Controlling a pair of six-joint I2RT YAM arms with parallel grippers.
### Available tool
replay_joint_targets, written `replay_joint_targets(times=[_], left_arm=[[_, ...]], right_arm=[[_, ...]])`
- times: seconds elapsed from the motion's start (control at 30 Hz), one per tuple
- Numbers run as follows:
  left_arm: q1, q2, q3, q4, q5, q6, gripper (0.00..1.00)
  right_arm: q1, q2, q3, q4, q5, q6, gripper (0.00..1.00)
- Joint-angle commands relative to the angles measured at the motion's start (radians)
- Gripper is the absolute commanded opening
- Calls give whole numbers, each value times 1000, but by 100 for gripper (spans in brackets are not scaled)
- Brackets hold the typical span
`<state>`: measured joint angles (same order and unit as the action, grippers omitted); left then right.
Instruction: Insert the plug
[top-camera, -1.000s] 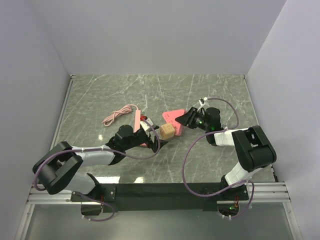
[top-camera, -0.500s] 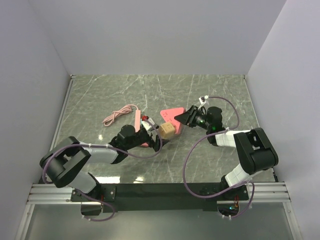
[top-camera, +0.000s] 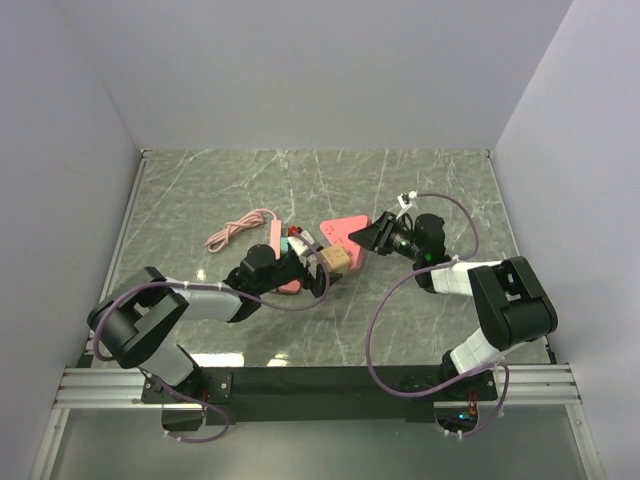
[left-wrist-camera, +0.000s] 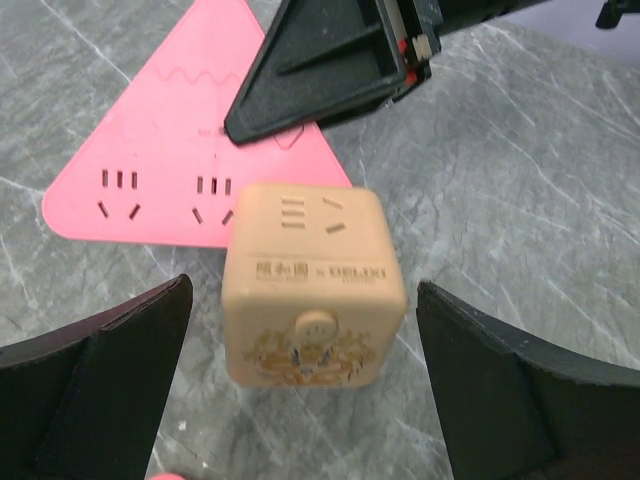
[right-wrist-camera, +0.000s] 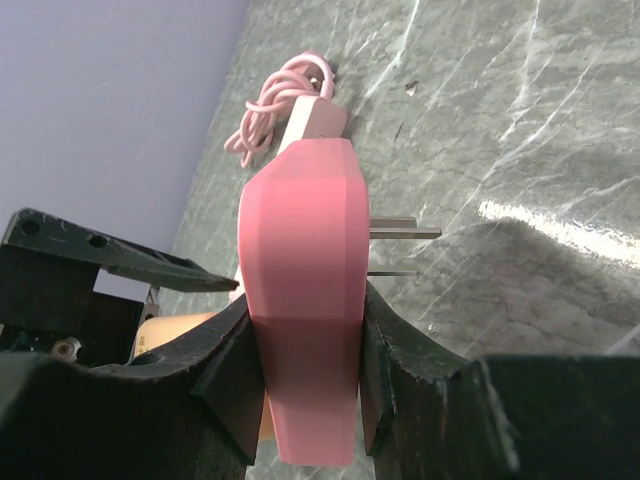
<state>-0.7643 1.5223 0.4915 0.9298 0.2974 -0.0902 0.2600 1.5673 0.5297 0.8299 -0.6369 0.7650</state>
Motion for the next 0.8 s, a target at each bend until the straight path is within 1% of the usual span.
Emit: replay_joint_targets(times=[0.0,0.2,0.47,0.63,0.77], left_arm=[[2,27,56,1,-6,14,100],[3,58,91,-65,-35,-2,99],[2,78,113,-95,-43,-11,100],[2,87,111,-88,-49,-25,99],[2,96,128,-120,-63,-31,99]], right_arm=[[8,-53,-4,89,-15,10,0],[7,-79,-13,80,-15,3,0],[7,-90,-19,89,-15,7,0],[7,-92,-22,90,-12,3,0],[8,-93,-22,94,-14,7,0]])
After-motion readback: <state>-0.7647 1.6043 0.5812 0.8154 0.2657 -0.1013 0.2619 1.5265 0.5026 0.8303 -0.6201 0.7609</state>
